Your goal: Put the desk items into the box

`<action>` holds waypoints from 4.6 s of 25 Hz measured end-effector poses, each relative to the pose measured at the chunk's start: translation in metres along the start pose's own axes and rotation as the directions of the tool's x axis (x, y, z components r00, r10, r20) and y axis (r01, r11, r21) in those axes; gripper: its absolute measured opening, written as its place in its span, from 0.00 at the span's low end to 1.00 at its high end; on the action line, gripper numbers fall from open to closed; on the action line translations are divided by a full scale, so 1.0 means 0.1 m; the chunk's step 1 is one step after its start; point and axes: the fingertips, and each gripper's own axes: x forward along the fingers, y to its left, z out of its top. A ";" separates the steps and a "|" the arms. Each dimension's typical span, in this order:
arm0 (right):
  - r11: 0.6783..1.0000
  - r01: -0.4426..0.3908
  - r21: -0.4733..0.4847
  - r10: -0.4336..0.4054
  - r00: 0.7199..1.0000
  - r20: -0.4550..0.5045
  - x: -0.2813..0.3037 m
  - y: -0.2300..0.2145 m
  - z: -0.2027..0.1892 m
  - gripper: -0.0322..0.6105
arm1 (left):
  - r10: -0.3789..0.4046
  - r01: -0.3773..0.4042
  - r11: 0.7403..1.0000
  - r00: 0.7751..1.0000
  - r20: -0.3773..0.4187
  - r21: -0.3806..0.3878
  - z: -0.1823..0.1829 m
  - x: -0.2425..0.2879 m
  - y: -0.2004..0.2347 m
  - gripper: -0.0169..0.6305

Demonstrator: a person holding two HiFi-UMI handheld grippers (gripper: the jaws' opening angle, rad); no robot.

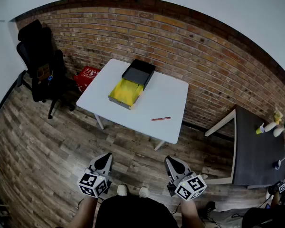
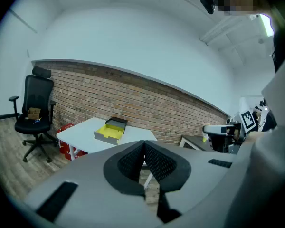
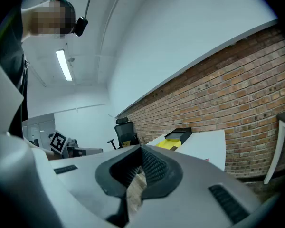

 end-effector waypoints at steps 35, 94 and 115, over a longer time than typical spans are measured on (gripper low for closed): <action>0.998 0.054 0.022 -0.053 0.997 -0.051 0.26 0.51 -0.31 0.09 | -0.094 0.094 0.996 0.995 -0.011 -0.005 -0.10 -0.31 0.48 0.05; 0.991 -0.125 -0.045 0.104 0.938 -0.330 2.06 -2.30 -0.35 0.09 | 0.028 -0.028 1.000 0.999 -0.043 -0.009 0.69 2.49 0.65 0.05; 0.944 -0.195 -0.265 0.013 0.828 -0.561 2.47 -2.50 -1.00 0.09 | -0.161 0.180 0.981 0.961 -0.224 0.068 0.30 3.15 0.68 0.05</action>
